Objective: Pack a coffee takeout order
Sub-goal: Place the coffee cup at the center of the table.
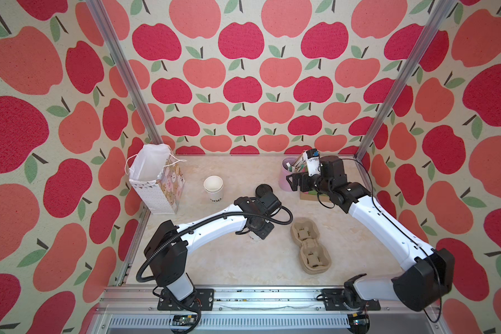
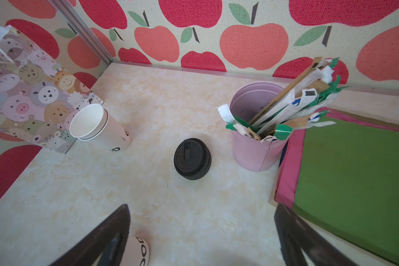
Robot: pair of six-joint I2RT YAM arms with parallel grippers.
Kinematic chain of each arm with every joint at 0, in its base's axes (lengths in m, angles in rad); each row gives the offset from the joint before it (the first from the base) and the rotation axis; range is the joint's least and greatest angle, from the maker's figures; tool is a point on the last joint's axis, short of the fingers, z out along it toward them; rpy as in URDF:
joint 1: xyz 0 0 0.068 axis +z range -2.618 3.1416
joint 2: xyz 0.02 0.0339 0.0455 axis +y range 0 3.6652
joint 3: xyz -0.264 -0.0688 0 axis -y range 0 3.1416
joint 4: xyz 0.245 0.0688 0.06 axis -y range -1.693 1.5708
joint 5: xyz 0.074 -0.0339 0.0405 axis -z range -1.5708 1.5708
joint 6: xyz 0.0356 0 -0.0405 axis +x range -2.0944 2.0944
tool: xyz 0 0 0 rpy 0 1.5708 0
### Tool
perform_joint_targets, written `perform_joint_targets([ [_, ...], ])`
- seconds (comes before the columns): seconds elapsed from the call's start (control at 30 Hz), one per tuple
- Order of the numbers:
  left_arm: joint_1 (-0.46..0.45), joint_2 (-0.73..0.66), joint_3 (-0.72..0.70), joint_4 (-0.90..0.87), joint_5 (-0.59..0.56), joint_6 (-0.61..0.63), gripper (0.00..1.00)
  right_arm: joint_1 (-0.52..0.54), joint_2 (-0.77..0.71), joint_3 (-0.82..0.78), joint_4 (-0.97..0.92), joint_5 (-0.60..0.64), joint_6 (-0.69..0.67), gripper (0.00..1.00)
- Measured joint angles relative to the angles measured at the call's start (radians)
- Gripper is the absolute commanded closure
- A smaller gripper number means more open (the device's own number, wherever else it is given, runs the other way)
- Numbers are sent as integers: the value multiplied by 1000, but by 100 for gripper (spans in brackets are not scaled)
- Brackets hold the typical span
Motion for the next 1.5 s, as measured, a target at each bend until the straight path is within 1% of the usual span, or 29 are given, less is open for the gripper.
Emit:
perform_joint_targets([
  [0.03,-4,5,6,-2,0,1,87,-2,-2,-5,0,1,-2,1],
  [0.13,-10,8,16,-13,1,2,76,-6,-9,-17,1,0,-18,1],
  [0.27,-10,8,40,-21,0,1,56,-13,-13,-32,1,-12,-50,1],
  [0.43,-10,-5,72,-22,-2,0,41,-68,-12,-61,19,-75,-52,1],
  [0.53,-7,-40,82,-24,-18,2,30,-97,-8,-80,37,-129,-52,1],
  [0.57,-5,-62,82,-24,-25,3,26,-103,-5,-82,41,-148,-53,1],
  [0.67,18,-150,77,-9,-42,2,17,-104,6,-82,51,-189,-63,1],
  [0.8,77,-294,22,40,-58,0,10,-67,42,-55,35,-176,-109,1],
  [0.97,133,-425,-64,94,-71,-8,0,65,134,61,-14,-77,-213,1],
  [1.07,161,-481,-115,123,-69,-22,1,121,214,148,-55,-24,-255,1],
  [1.27,213,-578,-193,167,-58,-32,1,182,386,283,-125,110,-296,1],
  [1.5,241,-602,-223,195,-29,-35,1,205,597,477,-249,171,-289,1],
])
